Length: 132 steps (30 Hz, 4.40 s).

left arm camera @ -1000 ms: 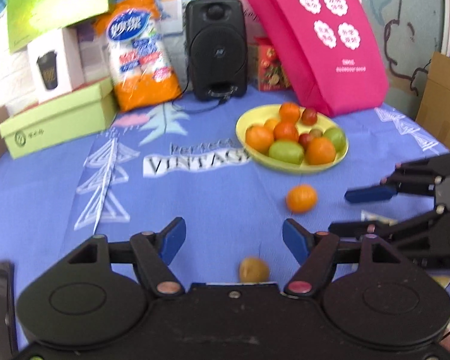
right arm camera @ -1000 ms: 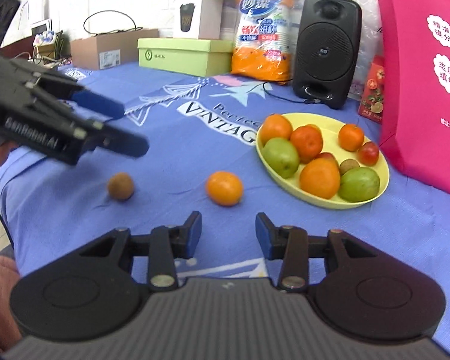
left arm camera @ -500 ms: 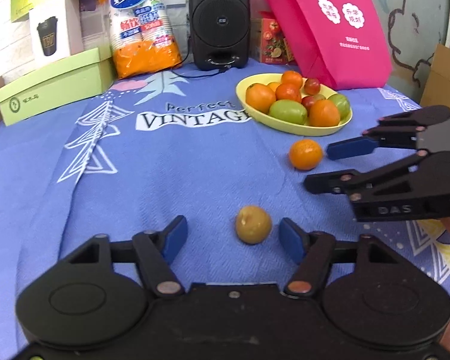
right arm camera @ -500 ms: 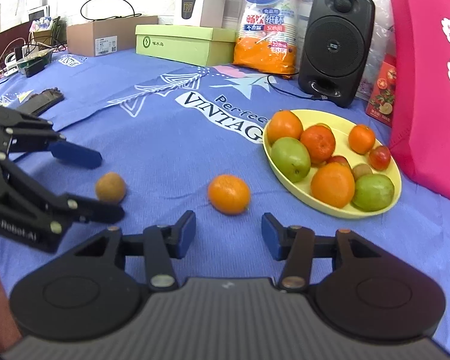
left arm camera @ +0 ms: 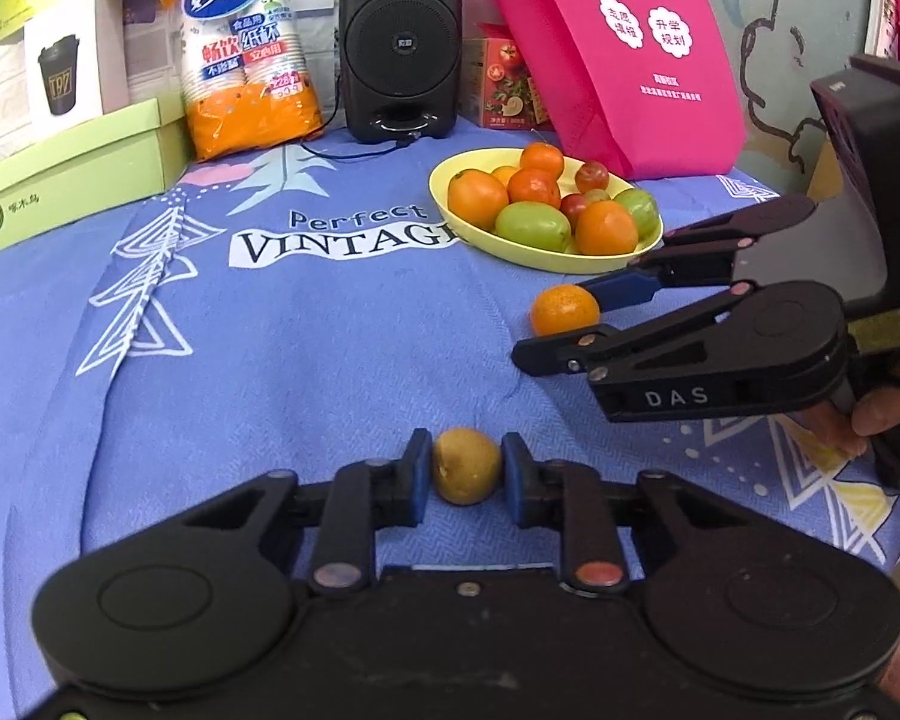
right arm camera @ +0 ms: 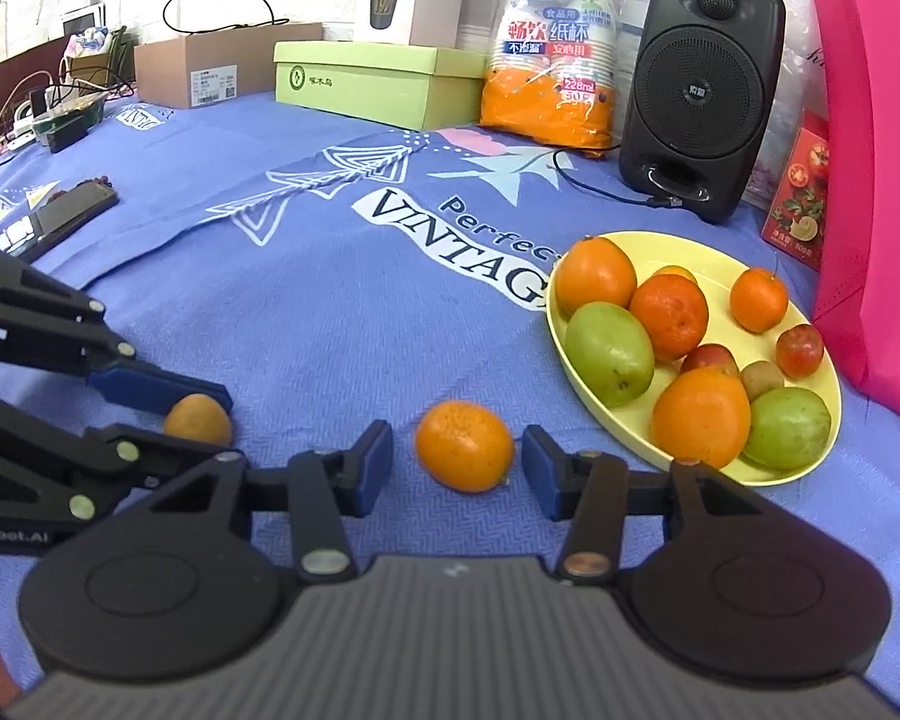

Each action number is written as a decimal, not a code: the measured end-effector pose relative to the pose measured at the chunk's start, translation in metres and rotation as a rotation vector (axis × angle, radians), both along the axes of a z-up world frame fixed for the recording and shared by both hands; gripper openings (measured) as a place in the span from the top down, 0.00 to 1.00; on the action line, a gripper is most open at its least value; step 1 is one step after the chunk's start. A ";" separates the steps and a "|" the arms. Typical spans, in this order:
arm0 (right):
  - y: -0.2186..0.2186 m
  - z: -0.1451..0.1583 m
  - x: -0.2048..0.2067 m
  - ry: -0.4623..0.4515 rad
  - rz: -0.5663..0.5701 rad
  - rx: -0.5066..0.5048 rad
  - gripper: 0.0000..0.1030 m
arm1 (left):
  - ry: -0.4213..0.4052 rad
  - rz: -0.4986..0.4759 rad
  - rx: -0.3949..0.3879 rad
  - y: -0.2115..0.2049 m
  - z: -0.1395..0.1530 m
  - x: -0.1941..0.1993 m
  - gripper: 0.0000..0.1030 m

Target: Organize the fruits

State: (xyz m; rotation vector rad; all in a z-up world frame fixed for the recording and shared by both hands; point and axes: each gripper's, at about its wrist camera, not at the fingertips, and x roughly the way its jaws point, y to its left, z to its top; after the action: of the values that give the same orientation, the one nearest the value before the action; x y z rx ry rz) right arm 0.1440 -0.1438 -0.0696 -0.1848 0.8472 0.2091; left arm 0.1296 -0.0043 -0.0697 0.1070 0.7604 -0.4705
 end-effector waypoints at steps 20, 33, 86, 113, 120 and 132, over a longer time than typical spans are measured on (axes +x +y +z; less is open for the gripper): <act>-0.020 0.016 -0.057 -0.027 -0.070 0.057 0.69 | 0.034 -0.023 -0.034 -0.006 0.011 -0.003 0.77; -0.040 0.029 -0.081 -0.057 -0.123 0.042 0.69 | -0.017 -0.037 0.012 -0.023 0.033 0.011 0.77; -0.107 0.059 0.030 -0.177 -0.234 -0.044 0.62 | -0.124 -0.013 0.094 -0.106 0.061 0.172 0.25; -0.025 0.101 -0.132 -0.222 -0.588 -0.067 0.00 | -0.226 0.243 0.105 -0.042 0.096 -0.064 0.00; -0.018 0.094 -0.151 -0.177 -0.649 0.032 0.00 | -0.198 0.277 0.081 -0.032 0.093 -0.091 0.00; -0.026 0.105 -0.169 -0.199 -0.654 0.077 0.00 | -0.237 0.273 0.095 -0.038 0.106 -0.106 0.00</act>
State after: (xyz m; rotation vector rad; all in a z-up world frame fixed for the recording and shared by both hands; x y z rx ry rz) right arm -0.0246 -0.1700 0.0351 0.1463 0.6618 -0.3842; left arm 0.0232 -0.0422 0.0362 0.1429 0.5537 -0.1578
